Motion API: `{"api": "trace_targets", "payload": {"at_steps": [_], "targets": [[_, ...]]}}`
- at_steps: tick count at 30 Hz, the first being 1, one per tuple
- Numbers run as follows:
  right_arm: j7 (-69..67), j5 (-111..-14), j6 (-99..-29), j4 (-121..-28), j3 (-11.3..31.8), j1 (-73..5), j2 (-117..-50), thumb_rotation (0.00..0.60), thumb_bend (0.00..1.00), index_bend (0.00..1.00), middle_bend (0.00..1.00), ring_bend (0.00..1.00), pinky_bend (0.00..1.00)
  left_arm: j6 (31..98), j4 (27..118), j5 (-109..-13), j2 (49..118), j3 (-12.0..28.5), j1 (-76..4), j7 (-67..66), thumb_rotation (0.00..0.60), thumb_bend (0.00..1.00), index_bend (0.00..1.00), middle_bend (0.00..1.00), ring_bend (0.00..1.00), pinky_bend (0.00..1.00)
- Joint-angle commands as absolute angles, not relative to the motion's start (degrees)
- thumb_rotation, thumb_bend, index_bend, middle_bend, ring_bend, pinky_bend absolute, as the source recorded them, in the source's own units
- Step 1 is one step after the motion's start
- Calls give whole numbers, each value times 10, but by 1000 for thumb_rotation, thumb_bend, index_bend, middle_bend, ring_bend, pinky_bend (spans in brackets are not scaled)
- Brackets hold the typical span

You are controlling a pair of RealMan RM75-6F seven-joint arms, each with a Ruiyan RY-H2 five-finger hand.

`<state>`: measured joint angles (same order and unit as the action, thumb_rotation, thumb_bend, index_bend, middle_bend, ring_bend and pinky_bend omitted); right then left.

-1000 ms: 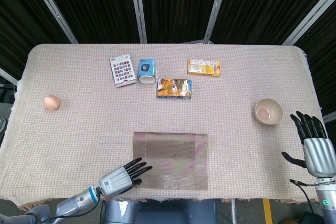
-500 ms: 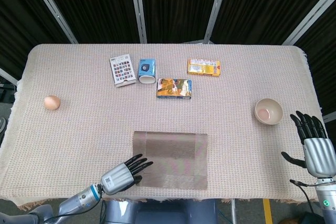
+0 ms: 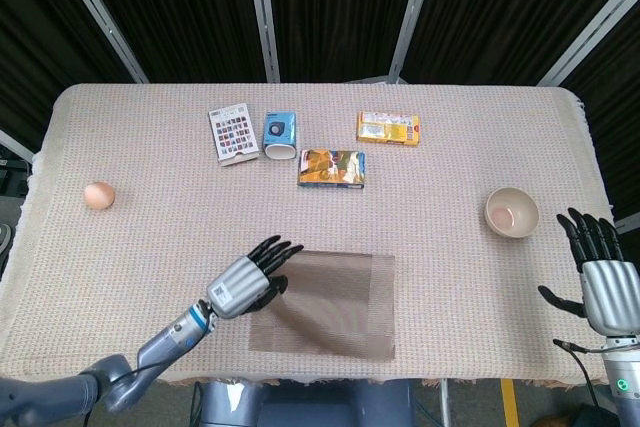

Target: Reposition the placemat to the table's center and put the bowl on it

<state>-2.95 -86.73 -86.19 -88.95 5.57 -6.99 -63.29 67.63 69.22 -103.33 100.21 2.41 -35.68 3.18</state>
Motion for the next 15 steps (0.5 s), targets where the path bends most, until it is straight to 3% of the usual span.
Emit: {"api": "trace_targets", "payload": {"at_steps": [1,8,15], "targets": [[-27,-863,-860,-888,57,-71,-633,600,0,0,0,0,0,628,696,-973,991,102,-410,27,600,539,673,0,0,0],[-22,-841,-845,-875,65,-75,-638,600,0,0,0,0,0,559,614,-874,991,198,-474,39,600,565,678,0,0,0],[-14,-831,-836,-866,68,-78,-644,600,0,0,0,0,0,536,496,-840,1006,206,-494,46,600,568,679,0,0,0]]}}
